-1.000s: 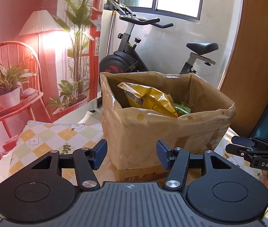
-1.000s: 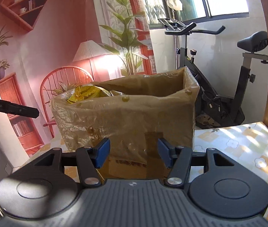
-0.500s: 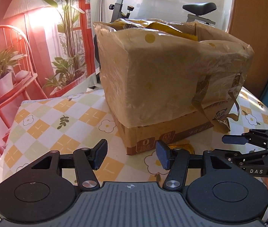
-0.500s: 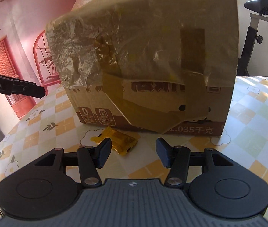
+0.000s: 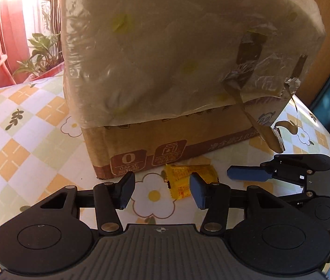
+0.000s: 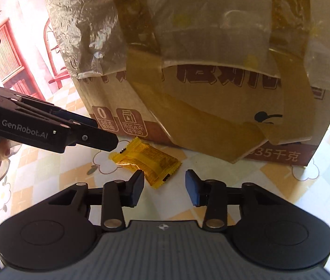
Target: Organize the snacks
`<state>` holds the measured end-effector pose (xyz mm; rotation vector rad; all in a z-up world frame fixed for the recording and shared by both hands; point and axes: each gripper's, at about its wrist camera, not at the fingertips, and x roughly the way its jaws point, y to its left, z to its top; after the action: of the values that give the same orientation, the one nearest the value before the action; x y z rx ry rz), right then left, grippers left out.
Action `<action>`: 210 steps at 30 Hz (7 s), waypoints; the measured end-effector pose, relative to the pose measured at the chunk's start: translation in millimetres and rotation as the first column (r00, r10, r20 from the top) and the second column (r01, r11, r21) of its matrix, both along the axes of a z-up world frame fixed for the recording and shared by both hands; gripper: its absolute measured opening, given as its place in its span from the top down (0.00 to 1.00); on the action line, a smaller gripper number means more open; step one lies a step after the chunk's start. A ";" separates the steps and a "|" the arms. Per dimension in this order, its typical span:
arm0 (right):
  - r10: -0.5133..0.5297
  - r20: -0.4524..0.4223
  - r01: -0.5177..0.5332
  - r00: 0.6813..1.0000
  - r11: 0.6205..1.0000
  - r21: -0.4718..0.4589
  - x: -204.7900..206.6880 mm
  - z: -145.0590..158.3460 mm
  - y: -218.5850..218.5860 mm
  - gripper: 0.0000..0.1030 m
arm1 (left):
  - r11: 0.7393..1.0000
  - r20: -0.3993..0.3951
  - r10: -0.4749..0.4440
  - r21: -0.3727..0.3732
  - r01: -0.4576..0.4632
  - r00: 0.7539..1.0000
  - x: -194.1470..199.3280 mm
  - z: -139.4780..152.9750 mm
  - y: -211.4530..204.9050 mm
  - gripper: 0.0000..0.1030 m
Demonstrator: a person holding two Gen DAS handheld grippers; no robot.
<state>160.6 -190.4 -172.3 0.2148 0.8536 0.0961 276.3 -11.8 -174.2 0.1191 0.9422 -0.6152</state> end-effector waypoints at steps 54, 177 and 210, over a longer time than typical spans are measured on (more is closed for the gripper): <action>0.097 0.059 -0.094 0.993 0.994 -0.060 -40.2 2.6 27.7 0.71 | 0.994 -0.070 -0.021 -0.113 0.013 0.997 -57.5 -12.7 -20.9 0.57; -0.141 0.434 0.214 0.890 0.969 -0.126 -51.5 258.3 -28.9 0.01 | 0.904 0.528 0.417 -0.159 -0.396 0.740 -125.5 266.5 -19.9 0.07; -0.144 0.437 0.218 0.888 0.968 -0.124 -52.5 261.3 -28.9 0.01 | 0.892 0.519 0.444 -0.182 -0.413 0.730 -131.4 271.9 -17.5 0.07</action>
<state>108.0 -219.3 89.1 0.1047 0.3973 -0.1052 145.0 -29.4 97.7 0.0204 0.3597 -0.1457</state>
